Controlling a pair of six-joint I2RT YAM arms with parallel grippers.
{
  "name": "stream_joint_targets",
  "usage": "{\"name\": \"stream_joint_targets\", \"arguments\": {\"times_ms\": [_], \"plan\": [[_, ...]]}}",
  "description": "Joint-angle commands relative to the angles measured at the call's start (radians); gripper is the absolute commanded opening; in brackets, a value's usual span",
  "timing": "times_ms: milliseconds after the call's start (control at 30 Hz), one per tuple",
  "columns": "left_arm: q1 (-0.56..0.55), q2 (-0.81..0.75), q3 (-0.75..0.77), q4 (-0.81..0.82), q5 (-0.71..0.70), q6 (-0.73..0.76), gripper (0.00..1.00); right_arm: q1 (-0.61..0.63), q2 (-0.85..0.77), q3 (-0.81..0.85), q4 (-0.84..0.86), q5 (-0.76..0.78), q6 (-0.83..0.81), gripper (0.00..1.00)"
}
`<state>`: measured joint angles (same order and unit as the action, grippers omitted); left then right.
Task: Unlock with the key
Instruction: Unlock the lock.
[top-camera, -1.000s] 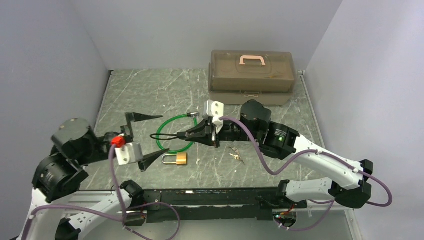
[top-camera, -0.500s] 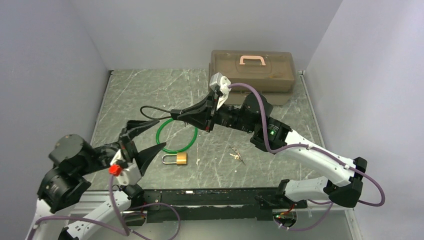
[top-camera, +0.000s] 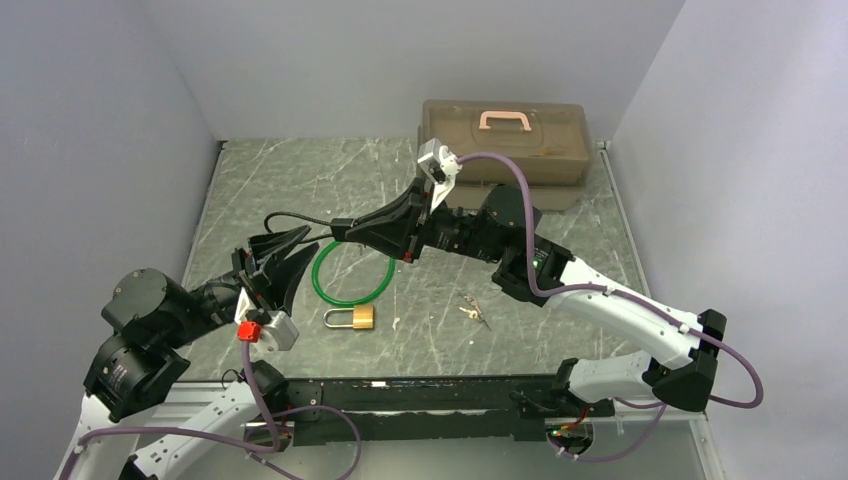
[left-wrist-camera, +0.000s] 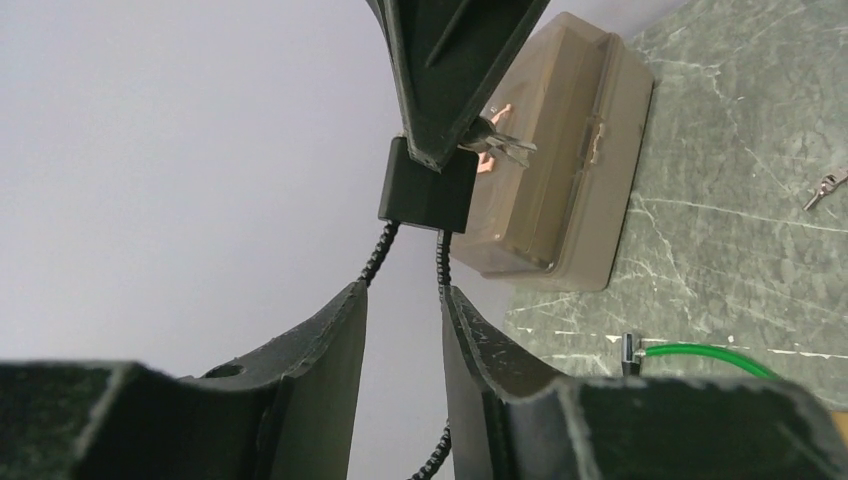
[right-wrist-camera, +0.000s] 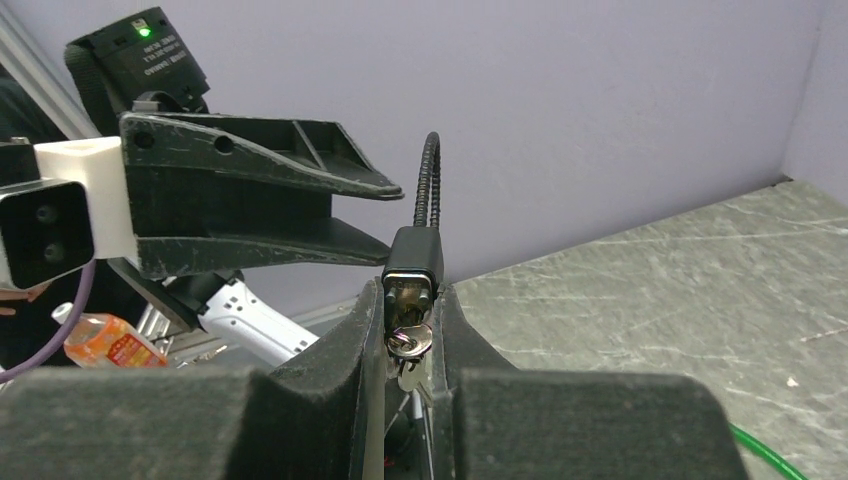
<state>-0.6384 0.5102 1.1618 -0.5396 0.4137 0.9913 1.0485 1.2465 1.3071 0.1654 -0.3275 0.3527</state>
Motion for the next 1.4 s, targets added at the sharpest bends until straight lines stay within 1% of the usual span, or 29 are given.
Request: {"name": "stream_joint_targets", "arguments": {"times_ms": [0,133,267,333,400,467,600,667,700,733,767,800,867,967,1067,1133,1200,1233,1367], "plan": [[0.003,0.029,0.049,-0.045,-0.030,-0.023,0.39,0.004,-0.018,-0.001,0.129,-0.026,0.059,0.00],[0.003,0.041,0.060,-0.066,-0.020,-0.059,0.39,0.014,-0.025,-0.009,0.141,-0.020,0.061,0.00],[0.002,0.050,0.059,-0.051,-0.042,-0.065,0.48,0.030,-0.025,-0.013,0.147,-0.024,0.065,0.00],[0.002,0.061,0.075,-0.075,-0.032,-0.068,0.55,0.036,-0.024,-0.014,0.147,-0.019,0.064,0.00],[0.003,0.070,0.085,-0.085,-0.034,-0.076,0.54,0.039,-0.026,-0.016,0.151,-0.017,0.065,0.00],[0.002,0.071,0.080,-0.080,-0.049,-0.067,0.48,0.041,-0.025,-0.019,0.159,-0.021,0.069,0.00],[0.003,0.079,0.081,-0.058,-0.087,-0.066,0.26,0.047,-0.021,-0.009,0.140,-0.031,0.064,0.00],[0.002,0.080,0.085,-0.056,-0.086,-0.068,0.10,0.050,-0.022,-0.011,0.122,-0.028,0.061,0.00],[0.003,0.080,0.087,-0.057,-0.085,-0.071,0.03,0.049,-0.023,-0.015,0.113,-0.025,0.060,0.03],[0.002,0.081,0.091,-0.059,-0.081,-0.072,0.00,0.048,-0.027,-0.018,0.106,-0.022,0.059,0.09],[0.002,0.082,0.093,-0.067,-0.071,-0.064,0.00,0.049,-0.031,-0.020,0.095,-0.021,0.054,0.16],[0.002,0.081,0.094,-0.073,-0.063,-0.057,0.00,0.049,-0.034,-0.018,0.080,-0.020,0.044,0.25],[0.002,0.076,0.092,-0.079,-0.052,-0.047,0.00,0.048,-0.032,0.002,0.041,-0.025,0.025,0.34],[0.003,0.072,0.081,-0.098,-0.045,-0.014,0.00,0.043,-0.005,0.087,-0.068,-0.036,-0.010,0.53],[0.003,0.071,0.078,-0.109,-0.056,0.006,0.00,0.041,0.037,0.193,-0.195,-0.064,-0.048,0.68],[0.003,0.070,0.084,-0.119,-0.059,0.014,0.00,0.039,0.067,0.265,-0.294,-0.070,-0.078,0.75],[0.003,0.071,0.091,-0.129,-0.058,0.017,0.00,0.039,0.096,0.324,-0.374,-0.079,-0.113,0.89],[0.003,0.070,0.094,-0.136,-0.056,0.016,0.00,0.039,0.107,0.351,-0.415,-0.078,-0.132,0.98],[0.002,0.067,0.092,-0.152,-0.045,0.022,0.00,0.039,0.151,0.456,-0.560,-0.038,-0.198,1.00]]}}
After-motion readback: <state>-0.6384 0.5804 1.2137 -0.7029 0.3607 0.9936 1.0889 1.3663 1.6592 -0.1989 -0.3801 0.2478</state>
